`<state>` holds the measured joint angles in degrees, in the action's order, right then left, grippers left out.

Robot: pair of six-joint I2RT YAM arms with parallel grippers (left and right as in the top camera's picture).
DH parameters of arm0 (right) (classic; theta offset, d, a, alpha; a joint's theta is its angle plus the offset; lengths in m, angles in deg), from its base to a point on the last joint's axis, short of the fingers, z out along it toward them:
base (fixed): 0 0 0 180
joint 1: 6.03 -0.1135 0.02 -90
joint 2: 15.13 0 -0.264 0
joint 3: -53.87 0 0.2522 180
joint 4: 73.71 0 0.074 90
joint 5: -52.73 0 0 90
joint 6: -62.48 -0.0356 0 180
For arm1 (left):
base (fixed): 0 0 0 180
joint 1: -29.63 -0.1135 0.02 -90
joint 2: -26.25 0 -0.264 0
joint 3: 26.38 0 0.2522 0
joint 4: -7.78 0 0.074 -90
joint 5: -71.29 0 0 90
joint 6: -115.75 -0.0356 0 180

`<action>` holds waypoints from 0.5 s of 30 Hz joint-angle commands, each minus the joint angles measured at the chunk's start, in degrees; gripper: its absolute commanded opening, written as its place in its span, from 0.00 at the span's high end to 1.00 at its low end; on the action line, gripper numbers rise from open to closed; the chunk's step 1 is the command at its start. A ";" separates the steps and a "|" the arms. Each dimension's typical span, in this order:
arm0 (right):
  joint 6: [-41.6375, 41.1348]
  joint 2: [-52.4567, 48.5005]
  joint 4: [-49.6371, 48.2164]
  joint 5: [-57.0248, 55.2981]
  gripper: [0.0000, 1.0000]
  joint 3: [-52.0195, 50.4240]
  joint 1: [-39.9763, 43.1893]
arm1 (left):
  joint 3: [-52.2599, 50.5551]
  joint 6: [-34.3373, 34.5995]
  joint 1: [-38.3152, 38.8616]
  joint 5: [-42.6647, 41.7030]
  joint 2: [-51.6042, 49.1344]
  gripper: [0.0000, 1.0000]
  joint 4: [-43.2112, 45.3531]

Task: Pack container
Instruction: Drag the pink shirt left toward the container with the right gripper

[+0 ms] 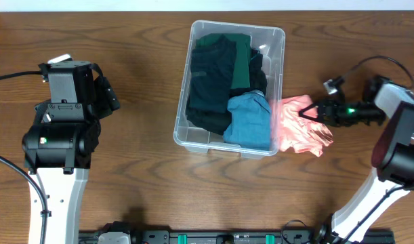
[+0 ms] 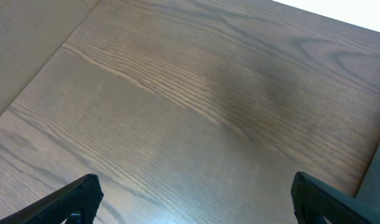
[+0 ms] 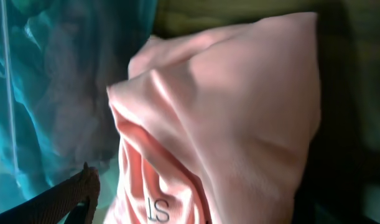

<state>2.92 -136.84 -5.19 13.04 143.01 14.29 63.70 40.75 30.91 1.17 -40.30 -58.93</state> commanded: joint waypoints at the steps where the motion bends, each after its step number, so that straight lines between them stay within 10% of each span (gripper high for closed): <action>1: 0.46 -1.18 -1.36 -7.43 0.13 -0.98 -3.87 | -0.11 0.28 -0.24 0.74 -0.13 0.02 -0.17; 15: 0.26 -1.18 -0.72 -10.43 0.29 -2.99 -5.03 | -0.11 0.28 -0.24 0.74 -0.13 0.02 -0.17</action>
<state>3.09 -136.63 -6.02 9.98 142.75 9.48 63.70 40.75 30.91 1.17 -40.30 -58.93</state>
